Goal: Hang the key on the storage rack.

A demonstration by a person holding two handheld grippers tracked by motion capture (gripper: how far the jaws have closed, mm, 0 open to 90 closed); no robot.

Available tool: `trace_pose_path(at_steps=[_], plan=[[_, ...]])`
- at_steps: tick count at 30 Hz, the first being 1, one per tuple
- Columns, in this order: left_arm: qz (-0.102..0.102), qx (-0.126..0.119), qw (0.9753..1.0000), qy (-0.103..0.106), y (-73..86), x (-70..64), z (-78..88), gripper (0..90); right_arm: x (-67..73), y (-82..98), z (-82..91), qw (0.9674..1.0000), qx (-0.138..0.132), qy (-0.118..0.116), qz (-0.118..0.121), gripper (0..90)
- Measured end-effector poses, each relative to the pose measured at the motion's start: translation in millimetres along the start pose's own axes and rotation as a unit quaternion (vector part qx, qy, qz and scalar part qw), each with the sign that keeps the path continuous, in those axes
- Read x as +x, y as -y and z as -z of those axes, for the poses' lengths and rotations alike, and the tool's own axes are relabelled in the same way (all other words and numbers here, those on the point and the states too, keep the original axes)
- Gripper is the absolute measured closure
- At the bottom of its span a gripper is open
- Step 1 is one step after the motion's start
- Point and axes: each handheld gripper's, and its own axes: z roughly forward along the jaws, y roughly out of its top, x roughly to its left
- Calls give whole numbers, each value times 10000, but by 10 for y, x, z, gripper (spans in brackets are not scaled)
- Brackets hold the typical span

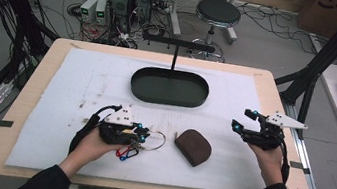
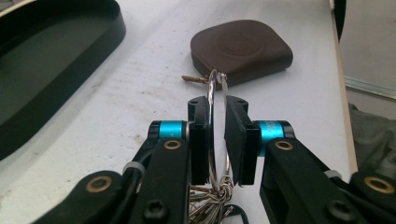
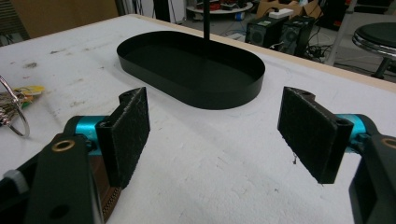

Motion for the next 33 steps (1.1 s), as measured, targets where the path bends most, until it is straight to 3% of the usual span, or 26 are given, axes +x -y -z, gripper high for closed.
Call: trace_pose_path(at_steps=[7,16,21,33], plan=[[55,87,9999,16,16,0,-43,747,1,0,-1,10000,2,-4,-2,258],[168,85,9998,-21,54,35,-14,794,0,1,1,10000,15,-5,-19,257],[105,78,9999,36,49,38,1,853,-3,1,-4,10000,6,-2,6,258],[13,0,10000,-5,0,27,47,864,-6,3,-7,10000,20,14,-39,260]])
